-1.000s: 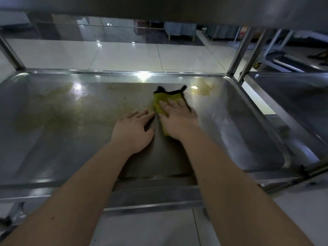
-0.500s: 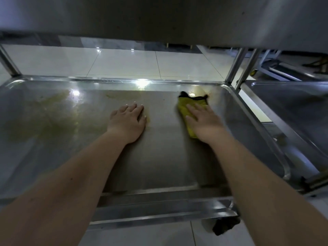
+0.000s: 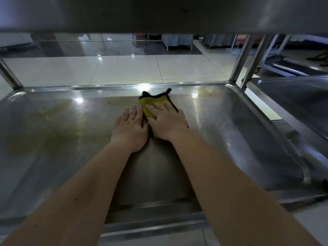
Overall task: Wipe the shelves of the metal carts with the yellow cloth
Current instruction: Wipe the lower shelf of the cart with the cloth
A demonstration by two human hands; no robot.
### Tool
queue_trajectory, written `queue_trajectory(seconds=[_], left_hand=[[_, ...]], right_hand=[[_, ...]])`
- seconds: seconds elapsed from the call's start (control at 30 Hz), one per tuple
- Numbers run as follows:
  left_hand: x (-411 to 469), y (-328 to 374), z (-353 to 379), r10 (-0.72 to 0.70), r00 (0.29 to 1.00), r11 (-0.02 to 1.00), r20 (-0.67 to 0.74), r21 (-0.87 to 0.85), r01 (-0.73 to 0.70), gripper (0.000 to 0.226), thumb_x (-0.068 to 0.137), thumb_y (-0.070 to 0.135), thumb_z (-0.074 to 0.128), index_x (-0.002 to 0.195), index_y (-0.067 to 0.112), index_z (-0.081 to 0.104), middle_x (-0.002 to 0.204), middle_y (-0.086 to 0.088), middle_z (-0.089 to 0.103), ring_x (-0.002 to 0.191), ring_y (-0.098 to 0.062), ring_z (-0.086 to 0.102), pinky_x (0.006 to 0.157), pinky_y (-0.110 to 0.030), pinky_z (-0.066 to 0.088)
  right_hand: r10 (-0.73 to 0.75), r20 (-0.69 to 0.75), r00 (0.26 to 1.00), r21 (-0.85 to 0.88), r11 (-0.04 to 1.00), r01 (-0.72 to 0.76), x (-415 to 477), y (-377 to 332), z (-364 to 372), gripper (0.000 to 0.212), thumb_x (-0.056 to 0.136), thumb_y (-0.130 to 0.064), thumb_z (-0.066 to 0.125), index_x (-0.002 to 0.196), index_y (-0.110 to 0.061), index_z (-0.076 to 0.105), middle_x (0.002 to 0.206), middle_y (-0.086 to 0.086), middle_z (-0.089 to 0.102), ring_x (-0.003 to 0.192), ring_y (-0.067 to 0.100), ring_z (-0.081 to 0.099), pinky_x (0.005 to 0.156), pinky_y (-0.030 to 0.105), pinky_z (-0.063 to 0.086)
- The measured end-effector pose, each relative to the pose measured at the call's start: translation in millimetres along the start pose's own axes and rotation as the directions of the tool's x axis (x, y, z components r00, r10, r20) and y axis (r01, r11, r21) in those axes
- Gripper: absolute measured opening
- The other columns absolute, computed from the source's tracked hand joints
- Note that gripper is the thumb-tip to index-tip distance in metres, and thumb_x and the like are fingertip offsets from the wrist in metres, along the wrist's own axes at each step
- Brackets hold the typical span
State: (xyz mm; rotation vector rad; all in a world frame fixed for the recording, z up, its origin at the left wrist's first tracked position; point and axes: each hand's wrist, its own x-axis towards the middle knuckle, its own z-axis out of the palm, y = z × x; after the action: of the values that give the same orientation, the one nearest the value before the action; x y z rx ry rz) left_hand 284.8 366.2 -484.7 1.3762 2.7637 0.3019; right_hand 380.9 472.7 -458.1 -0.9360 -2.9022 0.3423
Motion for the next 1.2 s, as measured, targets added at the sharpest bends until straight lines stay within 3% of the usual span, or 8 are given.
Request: queue_trajectory(seconds=[0.13, 0.37, 0.53, 0.67, 0.77, 0.9, 1.07, 1.2], left_hand=[[1, -3, -2, 0.021, 1.0, 1.0, 0.02, 0.016, -0.021, 0.062, 0.099, 0.053, 0.015, 0.155, 0.031, 0.001, 0.163, 0.006, -0.004, 0.149, -0.017, -0.006, 0.118, -0.036, -0.003], [5, -3, 5, 0.028, 1.0, 0.999, -0.006, 0.019, -0.028, 0.06, 0.099, 0.051, 0.015, 0.154, 0.031, 0.003, 0.163, 0.005, -0.004, 0.149, -0.016, -0.004, 0.117, -0.034, -0.006], [4, -4, 1, 0.014, 1.0, 0.998, -0.017, -0.068, -0.015, 0.055, 0.101, 0.039, 0.018, 0.155, 0.028, 0.008, 0.163, 0.005, 0.001, 0.149, -0.013, -0.002, 0.117, -0.032, -0.005], [6, -9, -4, -0.04, 0.999, 0.978, -0.033, -0.206, 0.032, 0.055, 0.103, 0.028, 0.022, 0.155, 0.019, 0.008, 0.163, 0.0, 0.003, 0.149, -0.015, -0.004, 0.119, -0.031, -0.004], [3, -12, -5, -0.033, 0.999, 0.984, -0.013, -0.176, 0.03, 0.056, 0.103, 0.029, 0.022, 0.155, 0.018, 0.004, 0.163, -0.001, 0.001, 0.149, -0.016, -0.005, 0.119, -0.031, -0.004], [-1, -10, -5, 0.006, 1.0, 0.994, -0.001, -0.109, -0.006, 0.055, 0.103, 0.032, 0.019, 0.155, 0.018, 0.007, 0.163, 0.0, 0.002, 0.149, -0.016, -0.005, 0.118, -0.032, -0.005], [-2, -5, -7, 0.014, 1.0, 0.999, 0.028, -0.048, -0.012, 0.054, 0.103, 0.032, 0.019, 0.155, 0.018, 0.01, 0.163, -0.002, 0.003, 0.149, -0.019, -0.003, 0.119, -0.036, -0.003], [-7, -1, -12, 0.011, 0.999, 1.0, 0.052, -0.012, -0.01, 0.054, 0.104, 0.032, 0.018, 0.155, 0.016, 0.009, 0.163, -0.004, 0.003, 0.149, -0.021, 0.0, 0.12, -0.038, -0.001]], right_hand=[[0.011, -0.007, 1.0, 0.015, 1.0, -0.01, 4, 51, -15, 0.054, 0.098, -0.058, 0.025, 0.15, -0.043, 0.022, 0.161, -0.013, 0.015, 0.149, 0.017, 0.01, 0.118, 0.051, 0.014], [0.55, -0.113, 0.828, 0.079, 0.835, -0.544, -21, 203, -52, 0.055, 0.096, -0.059, 0.032, 0.149, -0.042, 0.028, 0.158, 0.007, 0.025, 0.142, 0.034, 0.025, 0.115, 0.053, 0.02], [0.38, -0.156, 0.912, -0.036, 0.92, -0.39, -10, 120, -30, 0.054, 0.099, -0.047, 0.024, 0.151, -0.035, 0.024, 0.16, -0.003, 0.022, 0.146, 0.028, 0.015, 0.116, 0.055, 0.014], [0.077, -0.026, 0.997, -0.024, 0.997, -0.078, -5, -2, 5, 0.056, 0.098, -0.056, 0.019, 0.152, -0.043, 0.016, 0.162, -0.011, 0.009, 0.149, 0.021, 0.002, 0.117, 0.051, 0.008], [-0.033, 0.032, 0.999, 0.04, 0.999, 0.032, -12, -20, 9, 0.053, 0.099, -0.056, 0.019, 0.151, -0.046, 0.014, 0.162, -0.013, 0.008, 0.149, 0.017, 0.001, 0.117, 0.051, 0.003], [0.149, -0.025, 0.989, 0.021, 0.989, -0.148, -24, 65, -19, 0.052, 0.101, -0.052, 0.026, 0.152, -0.04, 0.021, 0.162, -0.01, 0.012, 0.149, 0.019, 0.009, 0.119, 0.045, 0.013], [0.489, -0.053, 0.871, 0.036, 0.873, -0.487, -93, 188, -54, 0.054, 0.101, -0.049, 0.029, 0.152, -0.037, 0.023, 0.162, -0.003, 0.016, 0.148, 0.025, 0.013, 0.118, 0.051, 0.015], [0.531, -0.103, 0.841, -0.041, 0.843, -0.537, -111, 167, -47, 0.053, 0.099, -0.049, 0.026, 0.152, -0.04, 0.02, 0.162, -0.009, 0.015, 0.148, 0.021, 0.008, 0.117, 0.053, 0.008]])
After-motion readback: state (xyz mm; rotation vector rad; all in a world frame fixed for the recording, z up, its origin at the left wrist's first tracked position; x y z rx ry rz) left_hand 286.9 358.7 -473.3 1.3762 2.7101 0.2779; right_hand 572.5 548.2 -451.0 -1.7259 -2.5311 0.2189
